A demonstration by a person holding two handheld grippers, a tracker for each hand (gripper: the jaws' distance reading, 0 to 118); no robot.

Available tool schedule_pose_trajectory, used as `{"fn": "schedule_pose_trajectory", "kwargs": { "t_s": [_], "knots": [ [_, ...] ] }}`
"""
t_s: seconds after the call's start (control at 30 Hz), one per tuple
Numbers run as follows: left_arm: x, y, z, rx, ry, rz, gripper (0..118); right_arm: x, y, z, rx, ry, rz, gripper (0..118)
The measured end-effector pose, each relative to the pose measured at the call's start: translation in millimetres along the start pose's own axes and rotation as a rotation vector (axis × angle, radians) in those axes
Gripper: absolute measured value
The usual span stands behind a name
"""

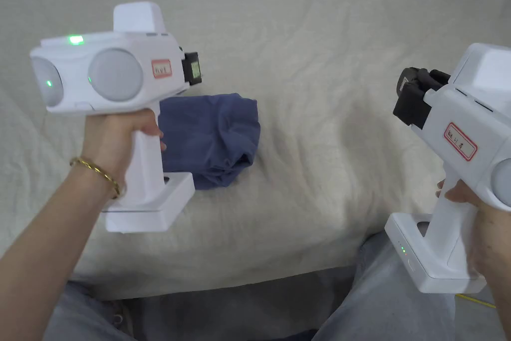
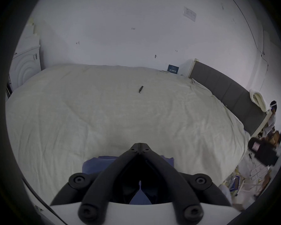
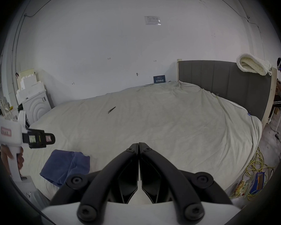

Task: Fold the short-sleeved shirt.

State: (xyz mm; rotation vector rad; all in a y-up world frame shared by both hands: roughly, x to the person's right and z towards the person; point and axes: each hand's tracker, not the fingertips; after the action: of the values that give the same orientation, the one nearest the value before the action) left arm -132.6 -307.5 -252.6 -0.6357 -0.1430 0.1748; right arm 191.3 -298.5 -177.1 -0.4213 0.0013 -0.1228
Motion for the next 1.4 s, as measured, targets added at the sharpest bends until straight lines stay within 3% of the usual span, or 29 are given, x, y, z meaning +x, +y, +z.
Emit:
{"fn": "schedule_pose_trajectory", "kwargs": {
  "t_s": [0.27, 0.77, 0.93, 1.17, 1.4],
  "knots": [
    [21, -59, -32, 0.078, 0.030, -0.054, 0, -1, -2, -2, -0.022, -0.011, 0.001, 0],
    [62, -119, -79, -0.070, -0.020, -0.149, 0, 7, -4, 1, -0.042, -0.036, 0.010, 0],
    [62, -99, -71, -0.106, -0.087, -0.107, 0, 4, -2, 1, -0.038, -0.030, 0.007, 0],
    [51, -41, -22, 0.060, -0.189, -0.029, 0, -10, 9, 2, -0.008, 0.000, 0.026, 0],
    [-2, 9, 22, 0.217, -0.053, -0.028, 0, -38, 20, 1, 0.054, 0.046, 0.038, 0]
  ]
}}
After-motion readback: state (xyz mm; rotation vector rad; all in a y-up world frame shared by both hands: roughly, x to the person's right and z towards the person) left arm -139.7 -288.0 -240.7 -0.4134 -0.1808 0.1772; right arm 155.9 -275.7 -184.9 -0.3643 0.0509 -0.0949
